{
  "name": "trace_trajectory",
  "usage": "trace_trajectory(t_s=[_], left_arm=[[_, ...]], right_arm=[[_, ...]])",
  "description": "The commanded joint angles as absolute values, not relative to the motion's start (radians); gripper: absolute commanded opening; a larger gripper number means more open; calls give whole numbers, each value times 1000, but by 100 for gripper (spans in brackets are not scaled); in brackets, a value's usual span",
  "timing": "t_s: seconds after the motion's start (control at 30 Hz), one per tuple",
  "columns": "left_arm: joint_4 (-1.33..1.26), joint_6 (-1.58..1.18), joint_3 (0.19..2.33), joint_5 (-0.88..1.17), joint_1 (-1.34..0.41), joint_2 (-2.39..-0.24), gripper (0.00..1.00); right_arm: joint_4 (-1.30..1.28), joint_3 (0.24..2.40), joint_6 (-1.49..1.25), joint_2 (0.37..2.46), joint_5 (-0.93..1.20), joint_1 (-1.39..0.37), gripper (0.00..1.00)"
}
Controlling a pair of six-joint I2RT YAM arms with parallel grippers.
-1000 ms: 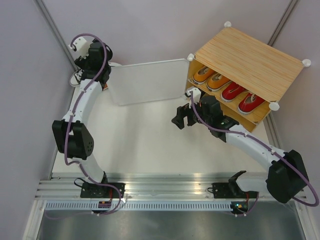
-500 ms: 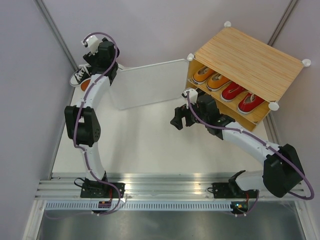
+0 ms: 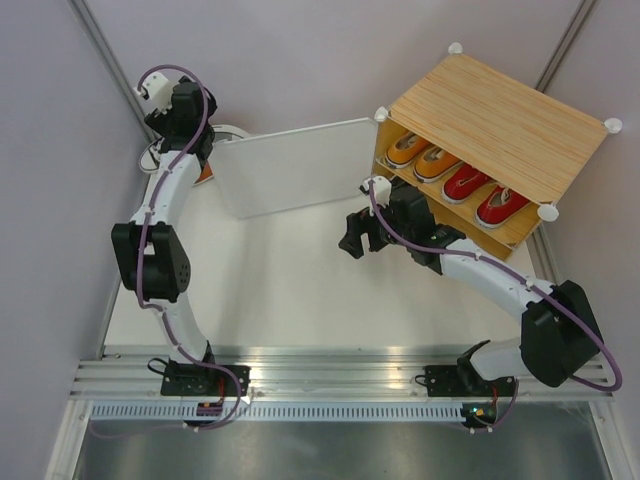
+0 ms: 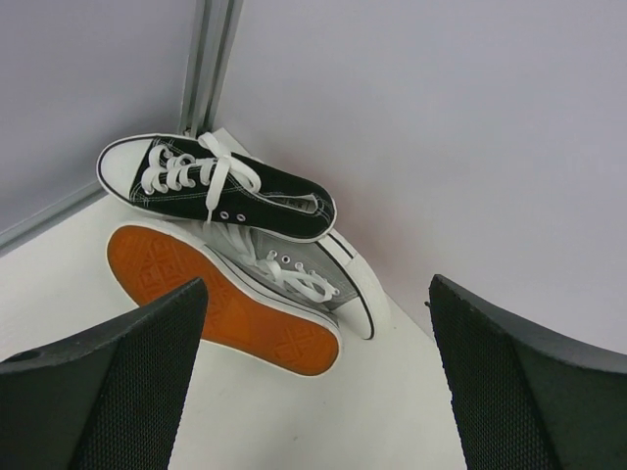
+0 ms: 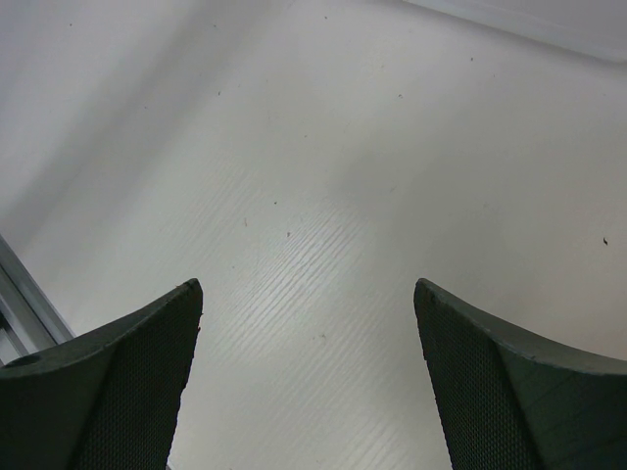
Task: Place and organize the shoes in the shoe cabinet
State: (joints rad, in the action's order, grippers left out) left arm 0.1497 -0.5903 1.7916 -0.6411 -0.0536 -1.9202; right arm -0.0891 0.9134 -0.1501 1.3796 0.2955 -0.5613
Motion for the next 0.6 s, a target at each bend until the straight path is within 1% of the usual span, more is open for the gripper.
trace_trajectory(t_s=[0.0, 0.03, 0.27, 0.37, 0.4, 0.53, 0.57], left_arm=[[114, -621, 1758, -629, -61, -1793, 96], [97, -609, 1749, -664, -61, -1796, 96], [54, -620, 1727, -724, -32, -1879, 95], [-128, -597, 1628, -761, -31, -1890, 94], [-150, -598, 1611, -776, -29, -1893, 93], [-109, -707, 1580, -773, 27, -1894, 92], [-94, -769, 1578, -770, 35, -1894, 92]], right_arm=[[-68, 957, -130, 1388, 316, -565, 92], [-66, 957, -130, 1388, 318, -563, 92], [-52, 934, -144, 1385, 322, -565, 92], [-41, 922, -150, 1385, 327, -563, 92], [-41, 920, -152, 1385, 328, -564, 92], [-41, 913, -153, 1385, 330, -565, 92], [-40, 911, -153, 1387, 330, -565, 92]])
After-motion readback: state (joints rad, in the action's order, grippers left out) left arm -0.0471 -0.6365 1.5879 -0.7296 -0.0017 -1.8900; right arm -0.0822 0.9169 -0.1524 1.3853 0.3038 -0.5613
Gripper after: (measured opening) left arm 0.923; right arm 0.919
